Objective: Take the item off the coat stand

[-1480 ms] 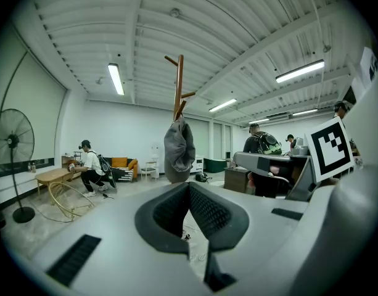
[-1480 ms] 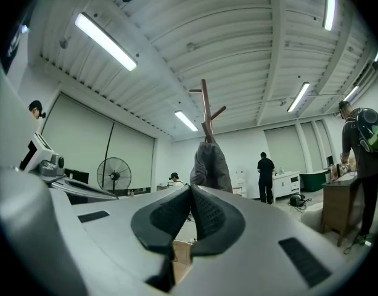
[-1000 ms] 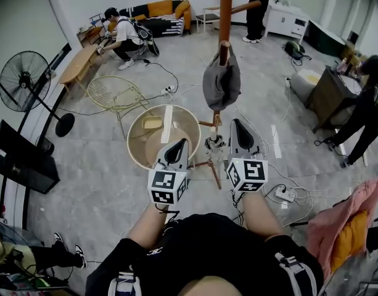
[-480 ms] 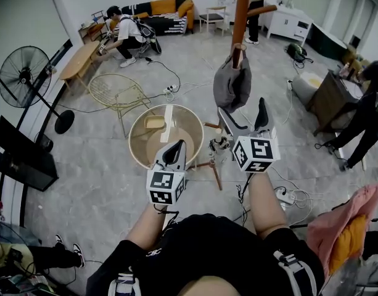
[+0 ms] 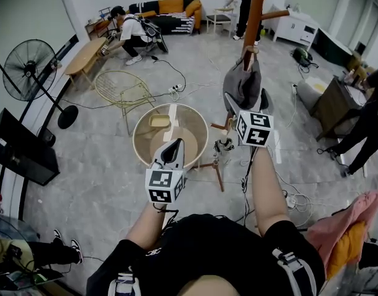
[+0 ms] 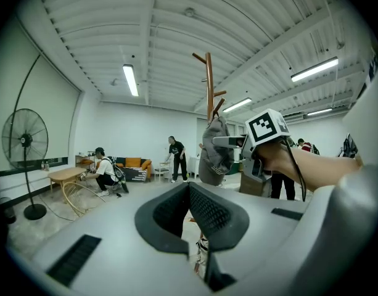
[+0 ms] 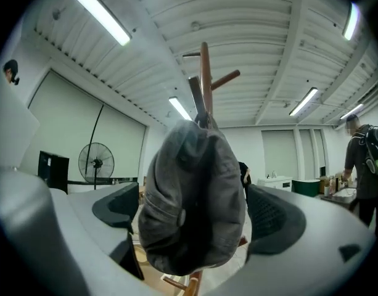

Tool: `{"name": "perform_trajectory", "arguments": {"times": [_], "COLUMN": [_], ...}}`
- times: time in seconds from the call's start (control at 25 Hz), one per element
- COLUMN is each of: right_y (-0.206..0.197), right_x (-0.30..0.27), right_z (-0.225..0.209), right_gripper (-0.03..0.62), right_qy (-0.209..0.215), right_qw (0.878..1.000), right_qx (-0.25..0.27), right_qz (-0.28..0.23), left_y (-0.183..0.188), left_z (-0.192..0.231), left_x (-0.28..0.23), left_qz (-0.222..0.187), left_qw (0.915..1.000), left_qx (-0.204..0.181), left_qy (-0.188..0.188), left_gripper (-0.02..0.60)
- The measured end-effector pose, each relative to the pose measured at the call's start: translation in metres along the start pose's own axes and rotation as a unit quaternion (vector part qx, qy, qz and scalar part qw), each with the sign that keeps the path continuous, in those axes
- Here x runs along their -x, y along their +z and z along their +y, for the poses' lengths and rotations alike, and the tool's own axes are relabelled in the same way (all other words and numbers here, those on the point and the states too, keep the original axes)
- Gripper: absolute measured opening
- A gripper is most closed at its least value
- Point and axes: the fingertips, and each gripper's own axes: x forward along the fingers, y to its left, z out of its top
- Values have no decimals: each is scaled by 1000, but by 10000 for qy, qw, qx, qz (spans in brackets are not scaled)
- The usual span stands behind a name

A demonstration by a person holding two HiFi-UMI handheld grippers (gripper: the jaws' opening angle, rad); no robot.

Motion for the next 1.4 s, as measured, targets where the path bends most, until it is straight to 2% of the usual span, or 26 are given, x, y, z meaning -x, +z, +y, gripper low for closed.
{"name": "perform_trajectory", "arguments": {"times": [0.2, 0.24, 0.28, 0.36, 0.48, 0.88, 1.2, 1.4], "right_y": [-26, -31, -35, -43, -45, -8, 50, 81], "right_x": [-13, -12, -9, -3, 3, 38, 80, 114], "right_z": [-6, -8, -11, -15, -16, -20, -13, -13], "right_gripper": [514, 472, 403, 212, 141, 114, 114, 114], "right_qy": [-127, -194, -286, -410, -386, -697, -827, -875], "right_qw": [9988, 9987, 9985, 9978, 9975, 9975, 9930, 9885], "right_qx": [-281, -274, -209, -49, -82, -128, 347, 368], "right_qz": [378, 391, 415, 511, 588, 83, -775, -1176], "left_y": [4, 2, 0, -6, -10, -9, -17, -15], "left_z": [7, 6, 4, 2, 2, -14, -30, -43], "left_x": [4, 4, 5, 6, 8, 11, 4, -1], "left_qz": [19, 25, 28, 26, 22, 64, 109, 134], "left_qw": [10000, 10000, 10000, 10000, 10000, 9999, 9994, 9984], "left_qx": [13, 5, -4, -15, -6, -24, -54, -89], "left_qy": [61, 59, 58, 69, 94, -124, -337, -547], "left_gripper": [15, 15, 15, 15, 15, 15, 15, 15]}}
